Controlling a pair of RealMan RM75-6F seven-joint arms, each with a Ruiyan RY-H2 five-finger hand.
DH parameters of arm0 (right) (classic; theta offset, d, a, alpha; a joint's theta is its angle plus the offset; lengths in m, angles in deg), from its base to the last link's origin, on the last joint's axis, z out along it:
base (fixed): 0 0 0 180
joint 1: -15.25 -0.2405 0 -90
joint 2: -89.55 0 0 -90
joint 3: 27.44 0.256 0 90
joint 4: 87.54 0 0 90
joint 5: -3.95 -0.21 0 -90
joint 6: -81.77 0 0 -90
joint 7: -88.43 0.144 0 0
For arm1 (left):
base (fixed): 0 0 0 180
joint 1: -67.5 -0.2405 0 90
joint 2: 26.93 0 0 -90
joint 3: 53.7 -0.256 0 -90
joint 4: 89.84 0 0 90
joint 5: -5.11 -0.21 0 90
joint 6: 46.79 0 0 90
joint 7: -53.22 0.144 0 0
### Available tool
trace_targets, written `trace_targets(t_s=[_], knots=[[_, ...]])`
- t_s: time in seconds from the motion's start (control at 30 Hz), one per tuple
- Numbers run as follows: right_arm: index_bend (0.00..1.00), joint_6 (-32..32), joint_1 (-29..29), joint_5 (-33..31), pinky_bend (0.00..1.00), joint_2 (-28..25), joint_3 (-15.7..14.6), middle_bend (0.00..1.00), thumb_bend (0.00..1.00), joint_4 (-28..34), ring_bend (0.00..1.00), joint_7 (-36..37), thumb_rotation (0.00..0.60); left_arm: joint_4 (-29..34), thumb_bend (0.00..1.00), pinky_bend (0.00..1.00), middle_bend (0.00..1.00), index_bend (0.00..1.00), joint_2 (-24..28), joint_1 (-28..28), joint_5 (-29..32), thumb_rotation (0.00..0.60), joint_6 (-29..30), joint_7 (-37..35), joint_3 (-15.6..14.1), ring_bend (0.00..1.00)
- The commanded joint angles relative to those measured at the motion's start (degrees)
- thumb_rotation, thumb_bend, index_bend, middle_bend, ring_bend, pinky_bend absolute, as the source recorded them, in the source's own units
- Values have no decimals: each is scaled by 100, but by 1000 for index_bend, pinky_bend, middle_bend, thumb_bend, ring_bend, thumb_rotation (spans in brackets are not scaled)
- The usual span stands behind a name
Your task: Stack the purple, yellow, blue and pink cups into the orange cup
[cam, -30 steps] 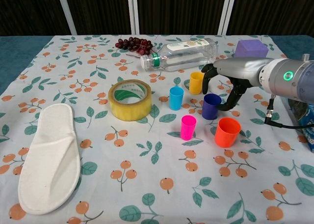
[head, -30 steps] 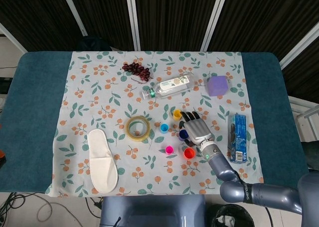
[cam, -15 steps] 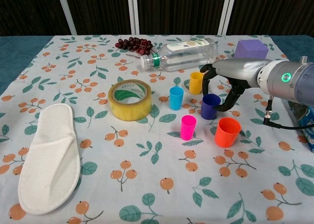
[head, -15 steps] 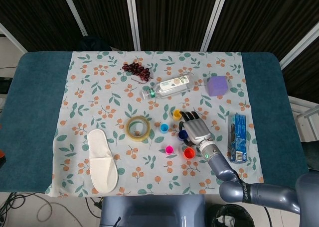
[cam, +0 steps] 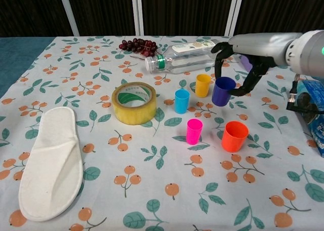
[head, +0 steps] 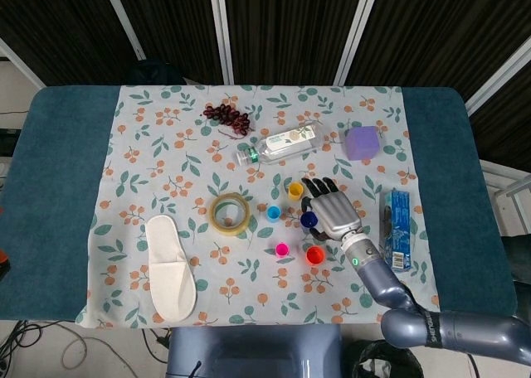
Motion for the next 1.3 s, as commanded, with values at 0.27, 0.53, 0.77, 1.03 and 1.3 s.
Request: trace_targets(t_s=[0.27, 0.53, 0.77, 1.03, 1.3], knots=[[459, -520, 699, 923, 9, -1090, -584, 0, 394, 1618, 1, 135, 600, 16, 798, 0, 22, 170, -12, 10, -26, 600, -8, 29, -14, 0], [459, -646, 943, 1530, 8, -859, -834, 0, 394, 1642, 1, 217, 600, 14, 798, 0, 22, 170, -19, 12, -44, 600, -10, 48, -28, 0], [459, -601, 937, 1499, 7, -475, -807, 0, 394, 1350, 1, 194, 600, 10, 798, 0, 22, 170, -13, 12, -34, 600, -13, 14, -20, 0], [459, -544, 913, 1258, 8, -269, -671, 0, 394, 989, 1, 270, 600, 1, 797, 0, 22, 170, -13, 13, -27, 600, -18, 13, -20, 0], [459, -458, 941, 1149, 8, -278, -698, 0, 394, 807, 1, 296, 600, 1, 798, 0, 22, 170, -20, 15, -39, 600, -12, 52, -26, 0]])
